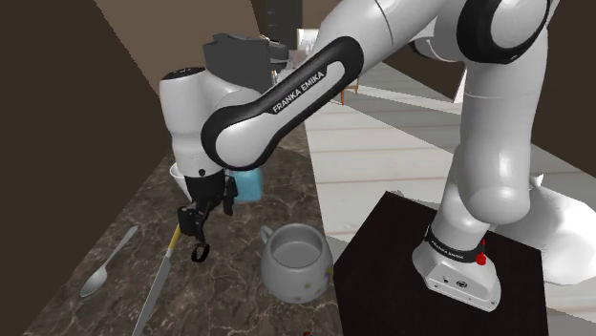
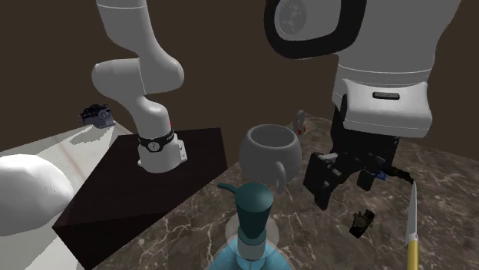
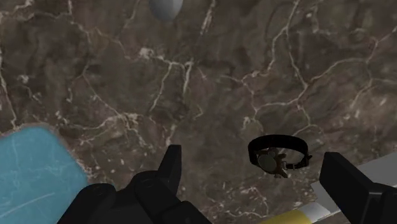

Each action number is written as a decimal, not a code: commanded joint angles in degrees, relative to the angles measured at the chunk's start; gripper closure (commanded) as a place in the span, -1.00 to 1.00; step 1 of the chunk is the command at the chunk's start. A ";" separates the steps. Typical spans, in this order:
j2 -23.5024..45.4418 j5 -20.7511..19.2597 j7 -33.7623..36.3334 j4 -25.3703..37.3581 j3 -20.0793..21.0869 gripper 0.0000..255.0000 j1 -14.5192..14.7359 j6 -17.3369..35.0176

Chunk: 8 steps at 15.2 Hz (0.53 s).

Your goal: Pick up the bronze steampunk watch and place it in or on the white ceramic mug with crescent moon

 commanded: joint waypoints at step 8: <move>10.62 -6.22 4.19 7.25 -1.17 -1.00 4.41 2.55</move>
